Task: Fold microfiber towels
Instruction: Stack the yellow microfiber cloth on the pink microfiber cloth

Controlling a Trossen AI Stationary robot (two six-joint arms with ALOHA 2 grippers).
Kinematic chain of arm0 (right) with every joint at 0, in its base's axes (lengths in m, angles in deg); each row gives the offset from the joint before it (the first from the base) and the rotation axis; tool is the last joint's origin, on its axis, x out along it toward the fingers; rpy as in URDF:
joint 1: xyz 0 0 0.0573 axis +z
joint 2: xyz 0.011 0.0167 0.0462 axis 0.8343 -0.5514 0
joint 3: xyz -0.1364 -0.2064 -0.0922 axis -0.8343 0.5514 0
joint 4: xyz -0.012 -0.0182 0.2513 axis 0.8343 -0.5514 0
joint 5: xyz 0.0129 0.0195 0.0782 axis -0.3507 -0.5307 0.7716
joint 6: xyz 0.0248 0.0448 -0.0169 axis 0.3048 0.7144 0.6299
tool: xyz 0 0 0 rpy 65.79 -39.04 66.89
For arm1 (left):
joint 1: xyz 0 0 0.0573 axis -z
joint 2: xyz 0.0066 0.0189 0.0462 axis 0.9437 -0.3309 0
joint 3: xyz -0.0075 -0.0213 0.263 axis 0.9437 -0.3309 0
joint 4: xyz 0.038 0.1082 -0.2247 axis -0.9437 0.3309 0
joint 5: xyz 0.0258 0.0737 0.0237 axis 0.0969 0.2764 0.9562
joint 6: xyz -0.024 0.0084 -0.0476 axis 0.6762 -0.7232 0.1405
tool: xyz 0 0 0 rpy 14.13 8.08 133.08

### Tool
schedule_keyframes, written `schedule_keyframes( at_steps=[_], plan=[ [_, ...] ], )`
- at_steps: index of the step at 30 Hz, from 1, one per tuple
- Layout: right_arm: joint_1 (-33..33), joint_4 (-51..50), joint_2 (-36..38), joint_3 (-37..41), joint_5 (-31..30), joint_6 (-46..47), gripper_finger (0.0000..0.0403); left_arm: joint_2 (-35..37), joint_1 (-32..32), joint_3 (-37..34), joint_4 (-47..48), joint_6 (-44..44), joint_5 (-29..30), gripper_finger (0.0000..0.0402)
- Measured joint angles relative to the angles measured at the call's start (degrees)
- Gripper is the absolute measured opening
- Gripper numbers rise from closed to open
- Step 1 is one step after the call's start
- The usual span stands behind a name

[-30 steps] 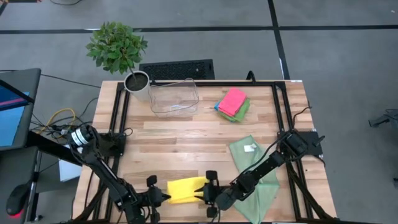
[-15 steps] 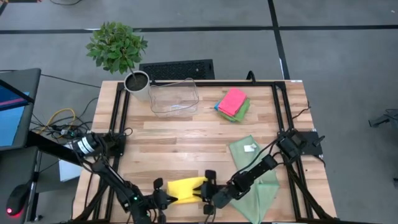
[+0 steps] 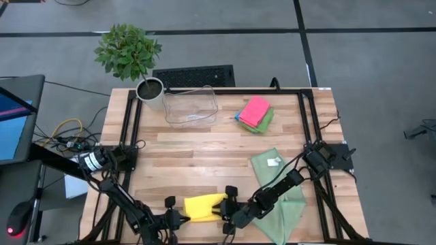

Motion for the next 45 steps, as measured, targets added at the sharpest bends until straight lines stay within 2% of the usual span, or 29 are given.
schedule_keyframes(
  at_steps=[11,22,27,34,36,39,45],
  plan=[
    [0.0,-0.4,0.0,0.0,0.0,0.0,0.0110,0.0,0.0,0.0,6.4,2.8,-1.2,0.0000],
    [-0.1,-1.0,9.0,0.2,-0.5,-11.7,0.0110,0.3,0.3,0.1,10.0,4.5,-1.8,0.0000],
    [-1.8,-2.7,10.3,0.2,-0.7,-12.4,0.0110,3.4,1.0,-0.1,10.1,6.7,1.5,0.0000],
    [-1.0,-3.5,5.0,0.2,0.5,-2.6,0.0110,8.0,3.5,0.0,9.2,5.5,11.5,0.0000],
    [0.3,-3.7,3.9,0.2,0.5,-0.5,0.0111,7.4,3.7,-0.1,9.2,5.5,15.1,0.0000],
    [1.9,-4.6,2.9,0.1,-0.8,1.6,0.0111,5.3,2.8,-0.1,9.2,5.4,17.1,0.0000],
    [1.8,-5.2,2.8,0.1,-2.0,1.9,0.0111,0.0,-0.9,-0.1,9.5,4.6,16.3,0.0000]
  ],
)
